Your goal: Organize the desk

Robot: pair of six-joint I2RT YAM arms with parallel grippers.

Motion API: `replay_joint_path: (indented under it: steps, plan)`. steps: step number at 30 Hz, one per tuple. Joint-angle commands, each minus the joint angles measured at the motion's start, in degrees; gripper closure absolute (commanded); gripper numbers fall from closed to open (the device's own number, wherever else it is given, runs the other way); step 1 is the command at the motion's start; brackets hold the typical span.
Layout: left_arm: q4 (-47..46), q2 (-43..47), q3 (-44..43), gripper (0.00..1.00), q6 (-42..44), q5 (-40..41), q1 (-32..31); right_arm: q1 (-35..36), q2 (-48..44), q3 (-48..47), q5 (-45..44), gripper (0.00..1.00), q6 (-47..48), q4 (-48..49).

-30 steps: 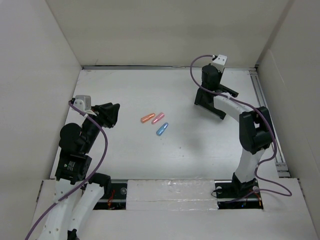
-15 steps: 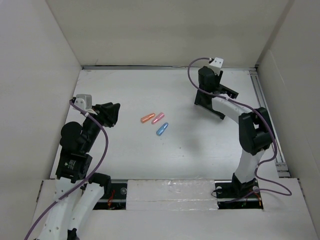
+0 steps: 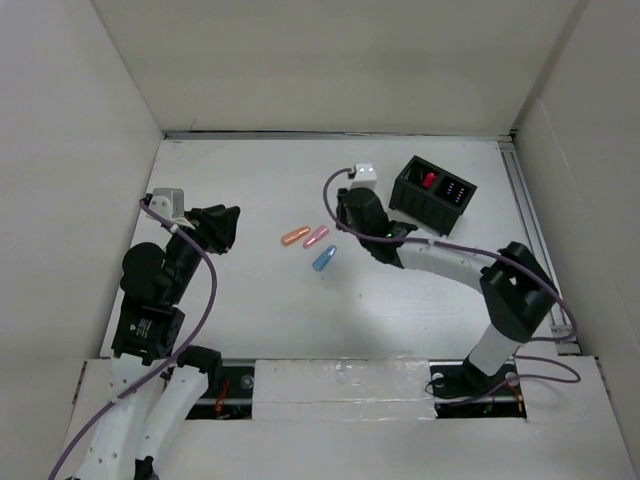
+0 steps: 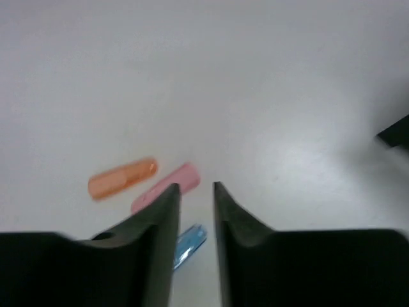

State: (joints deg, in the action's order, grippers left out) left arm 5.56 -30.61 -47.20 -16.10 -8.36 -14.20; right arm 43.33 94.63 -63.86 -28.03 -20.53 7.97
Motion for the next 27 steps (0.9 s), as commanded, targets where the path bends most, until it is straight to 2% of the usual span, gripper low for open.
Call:
replay_joint_path:
  steps: [1,2,3,4,8,17,21,27]
  plan:
    - [-1.7,-0.1,-0.2,0.67,0.6,-0.4,-0.2,2.1,4.7,-0.4,8.1,0.6,-3.3,-6.6]
    - [-1.9,0.1,-0.2,0.67,0.6,-0.4,-0.2,2.8,5.5,-1.0,8.5,0.53,-3.2,-7.5]
    - [-2.0,0.0,-0.2,0.67,0.6,-0.3,-0.2,3.4,7.1,-1.4,9.0,0.41,-2.9,-7.8]
    - [-1.9,0.0,-0.2,0.67,0.7,-0.1,-0.2,3.4,7.8,-1.9,9.5,0.4,-2.8,-9.6]
    - [-1.9,0.3,0.0,0.67,0.7,-0.1,-0.2,3.4,10.8,-3.5,12.7,0.39,-3.3,-11.7]
    - [-1.7,-0.3,-0.2,0.67,0.6,-0.7,-0.2,4.0,15.4,-4.0,20.0,0.38,-6.1,-8.9]
    - [-2.0,-0.1,-0.1,0.67,0.6,-0.5,-0.2,4.0,17.5,-5.6,20.3,0.38,-6.4,-9.3]
    - [-1.8,0.1,0.0,0.67,0.5,-0.5,-0.2,4.0,15.8,-5.2,21.5,0.43,-7.3,-6.0]
